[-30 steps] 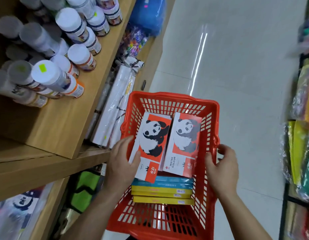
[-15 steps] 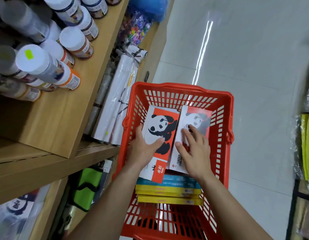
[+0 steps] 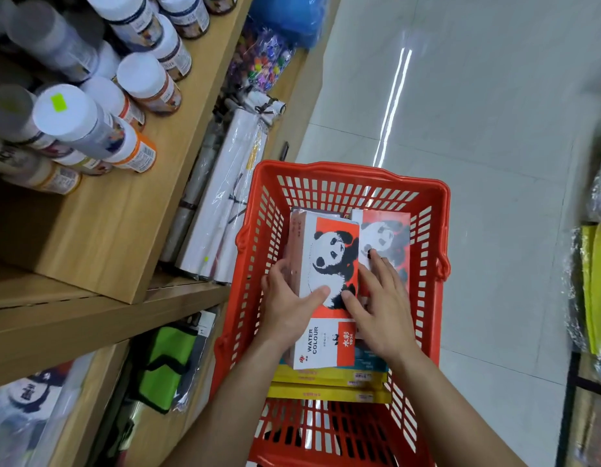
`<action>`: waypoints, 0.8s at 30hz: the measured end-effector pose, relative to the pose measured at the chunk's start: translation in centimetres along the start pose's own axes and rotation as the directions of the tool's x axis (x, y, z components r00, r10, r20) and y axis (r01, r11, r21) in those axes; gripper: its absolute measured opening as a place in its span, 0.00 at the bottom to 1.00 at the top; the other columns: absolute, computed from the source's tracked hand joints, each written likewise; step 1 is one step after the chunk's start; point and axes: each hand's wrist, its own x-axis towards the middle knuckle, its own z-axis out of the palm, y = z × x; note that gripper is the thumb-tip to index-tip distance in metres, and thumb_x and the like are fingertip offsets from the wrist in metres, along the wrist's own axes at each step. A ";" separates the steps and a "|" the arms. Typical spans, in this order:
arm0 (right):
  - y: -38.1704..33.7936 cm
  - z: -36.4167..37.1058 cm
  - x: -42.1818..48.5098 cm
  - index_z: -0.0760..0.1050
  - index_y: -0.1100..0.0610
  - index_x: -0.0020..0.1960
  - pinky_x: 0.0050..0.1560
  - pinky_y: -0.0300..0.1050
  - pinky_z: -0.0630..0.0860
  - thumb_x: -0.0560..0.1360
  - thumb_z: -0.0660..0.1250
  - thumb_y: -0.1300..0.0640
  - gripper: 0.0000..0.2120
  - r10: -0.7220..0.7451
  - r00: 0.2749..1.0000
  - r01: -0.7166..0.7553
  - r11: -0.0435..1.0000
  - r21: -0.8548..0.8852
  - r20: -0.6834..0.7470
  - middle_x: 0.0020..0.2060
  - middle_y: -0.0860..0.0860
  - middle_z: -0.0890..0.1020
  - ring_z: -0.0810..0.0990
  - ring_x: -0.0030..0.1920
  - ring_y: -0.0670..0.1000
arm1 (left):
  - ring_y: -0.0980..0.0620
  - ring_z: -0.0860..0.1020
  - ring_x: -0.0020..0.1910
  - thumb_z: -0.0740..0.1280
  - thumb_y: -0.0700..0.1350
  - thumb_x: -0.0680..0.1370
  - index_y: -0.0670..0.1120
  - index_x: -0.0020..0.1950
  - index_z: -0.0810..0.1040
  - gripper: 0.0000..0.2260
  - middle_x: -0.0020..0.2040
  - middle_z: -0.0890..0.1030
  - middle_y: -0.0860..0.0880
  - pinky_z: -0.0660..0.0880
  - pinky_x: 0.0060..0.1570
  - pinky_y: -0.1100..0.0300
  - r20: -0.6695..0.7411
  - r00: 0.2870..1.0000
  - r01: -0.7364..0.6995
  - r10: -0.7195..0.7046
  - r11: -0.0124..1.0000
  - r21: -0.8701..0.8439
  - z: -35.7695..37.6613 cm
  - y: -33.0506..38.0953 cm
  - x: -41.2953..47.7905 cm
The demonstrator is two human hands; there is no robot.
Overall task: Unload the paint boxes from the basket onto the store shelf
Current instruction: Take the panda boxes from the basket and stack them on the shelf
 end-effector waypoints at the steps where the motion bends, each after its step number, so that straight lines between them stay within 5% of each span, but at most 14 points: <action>1: 0.0 -0.1 -0.1 0.65 0.46 0.78 0.78 0.54 0.54 0.79 0.56 0.37 0.30 0.006 1.000 -0.006 1.000 0.012 0.007 0.82 0.45 0.57 0.52 0.82 0.50 | 0.49 0.74 0.67 0.78 0.58 0.67 0.54 0.75 0.62 0.41 0.70 0.68 0.51 0.77 0.64 0.44 -0.007 1.000 -0.018 0.018 1.000 0.009 -0.2 0.1 -0.2; 5: 0.1 -1.0 0.0 0.73 0.53 0.74 0.76 0.51 0.58 0.81 0.61 0.43 0.25 0.045 0.999 -0.044 0.993 0.113 -0.001 0.79 0.46 0.65 0.60 0.79 0.49 | 0.46 0.77 0.64 0.78 0.57 0.67 0.61 0.74 0.60 0.41 0.68 0.67 0.54 0.83 0.54 0.43 -0.047 0.997 -0.057 0.059 0.998 0.040 -3.0 0.2 -2.0; 9: -0.6 -2.1 1.0 0.76 0.56 0.69 0.69 0.51 0.64 0.78 0.68 0.54 0.19 0.114 0.986 -0.101 0.989 0.108 -0.122 0.69 0.53 0.76 0.71 0.70 0.57 | 0.48 0.85 0.53 0.77 0.62 0.61 0.66 0.70 0.65 0.40 0.66 0.78 0.52 0.83 0.34 0.59 -0.120 0.992 -0.060 0.049 0.995 -0.084 -8.6 -0.1 -5.3; 12: -1.8 -2.4 2.3 0.73 0.59 0.71 0.71 0.53 0.61 0.74 0.71 0.56 0.26 0.236 0.955 -0.229 0.972 0.060 -0.179 0.70 0.61 0.72 0.69 0.70 0.64 | 0.47 0.87 0.49 0.81 0.57 0.64 0.65 0.70 0.66 0.39 0.65 0.80 0.51 0.83 0.35 0.53 -0.191 0.981 -0.045 0.018 0.990 -0.135 -12.1 -0.3 -6.9; 14: -2.5 -2.3 2.8 0.68 0.63 0.74 0.74 0.56 0.59 0.72 0.73 0.53 0.34 0.273 0.951 -0.280 0.960 -0.024 -0.147 0.72 0.66 0.68 0.66 0.72 0.67 | 0.52 0.88 0.45 0.82 0.51 0.68 0.61 0.72 0.67 0.37 0.66 0.79 0.51 0.82 0.31 0.59 -0.220 0.975 -0.060 0.026 0.987 -0.149 -13.4 -0.6 -7.5; 18: -2.9 -1.2 1.6 0.68 0.60 0.74 0.72 0.58 0.62 0.68 0.74 0.47 0.38 0.218 0.973 -0.228 0.958 -0.173 -0.076 0.74 0.63 0.67 0.66 0.71 0.68 | 0.48 0.87 0.47 0.81 0.48 0.70 0.58 0.73 0.67 0.35 0.66 0.79 0.49 0.82 0.36 0.54 -0.240 0.971 -0.051 0.006 0.982 -0.179 -14.3 -1.5 -8.3; 21: -2.2 -0.9 0.9 0.68 0.59 0.74 0.69 0.58 0.66 0.68 0.76 0.47 0.39 0.252 0.961 -0.260 0.964 -0.062 -0.113 0.71 0.62 0.70 0.69 0.68 0.66 | 0.40 0.85 0.53 0.81 0.48 0.70 0.60 0.71 0.67 0.35 0.67 0.79 0.47 0.83 0.44 0.46 -0.236 0.972 -0.030 -0.015 0.982 -0.188 -14.0 -2.5 -8.5; 24: -2.0 -0.7 1.0 0.57 0.65 0.78 0.76 0.57 0.61 0.68 0.78 0.46 0.50 0.352 0.933 -0.344 0.934 0.098 -0.080 0.75 0.66 0.64 0.63 0.75 0.65 | 0.38 0.85 0.53 0.83 0.51 0.67 0.60 0.72 0.67 0.39 0.64 0.81 0.45 0.83 0.47 0.41 -0.220 0.975 -0.007 -0.038 0.980 -0.200 -13.4 -3.2 -8.6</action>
